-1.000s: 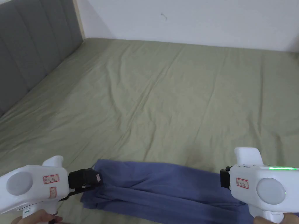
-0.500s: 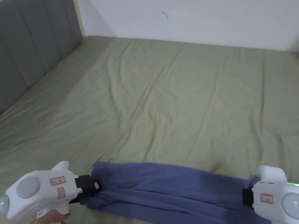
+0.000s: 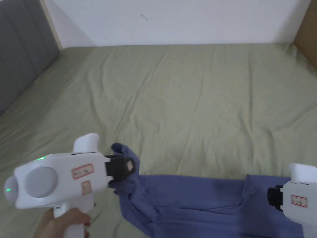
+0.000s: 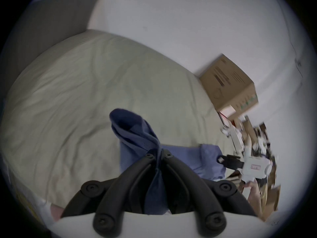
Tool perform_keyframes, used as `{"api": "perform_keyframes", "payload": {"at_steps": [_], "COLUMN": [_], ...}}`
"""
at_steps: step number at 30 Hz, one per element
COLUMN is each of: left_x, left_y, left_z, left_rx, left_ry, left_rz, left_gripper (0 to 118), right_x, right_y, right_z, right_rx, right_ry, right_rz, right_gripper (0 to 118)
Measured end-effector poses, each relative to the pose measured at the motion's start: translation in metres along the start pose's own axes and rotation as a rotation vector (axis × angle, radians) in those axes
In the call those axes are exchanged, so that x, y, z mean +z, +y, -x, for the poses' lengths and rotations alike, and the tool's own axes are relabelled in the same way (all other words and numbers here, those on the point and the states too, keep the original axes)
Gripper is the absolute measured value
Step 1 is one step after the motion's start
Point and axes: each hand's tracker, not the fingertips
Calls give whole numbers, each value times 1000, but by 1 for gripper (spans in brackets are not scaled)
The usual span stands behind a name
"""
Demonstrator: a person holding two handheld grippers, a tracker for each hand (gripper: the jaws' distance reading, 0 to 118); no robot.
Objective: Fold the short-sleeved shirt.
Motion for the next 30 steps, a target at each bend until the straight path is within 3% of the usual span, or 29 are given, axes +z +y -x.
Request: {"api": "perform_keyframes", "payload": {"at_steps": [1, 5, 8, 9, 10, 11, 12, 13, 14, 17, 19, 21, 24, 27, 30], "left_x": [-21, -69, -105, -116, -127, -139, -148, -150, -147, -133, -120, -113, -119, -126, -144], "left_y": [12, -14, -32, -42, -48, -53, -56, -58, -56, -43, -40, -42, -51, -64, -76], "left_z": [25, -40, -56, -66, -67, -66, -68, -69, -65, -51, -36, -24, -8, -8, -24], "left_rx": [-54, -207, -203, -186, -193, -182, -171, -170, -165, -63, -8, -3, -5, 70, 29], "left_ry": [-37, -119, -207, -223, -248, -247, -189, -149, -161, -174, -216, -156, -48, -141, -132], "left_rz": [16, 123, 215, 245, 269, 296, 335, 342, 297, 256, 209, 180, 227, 259, 314], "left_gripper": [3, 4, 5, 13, 32, 60, 104, 117, 115, 96, 59, 0, 0, 0, 0], "right_x": [0, -1, 4, 4, 4, 3, 3, 4, 7, 9, 9, 8, 5, 3, 1], "right_y": [-2, -13, -23, -25, -27, -27, -29, -30, -32, -34, -34, -33, -33, -33, -36], "right_z": [-1, -9, -9, -10, -11, -14, -17, -18, -20, -21, -19, -16, -10, -1, 3], "right_rx": [18, 33, -7, -9, -10, -14, -23, -39, -51, -61, -63, -76, -85, -62, -55], "right_ry": [-22, -40, -42, -57, -66, -72, -73, -61, -49, -46, -64, -81, -52, -35, -16], "right_rz": [-4, 8, 17, 19, 21, 22, 24, 27, 26, 21, 16, 7, 0, 5, 15], "right_gripper": [0, 0, 0, 0, 0, 0, 0, 0, 0, 0, 0, 0, 0, 0, 0]}}
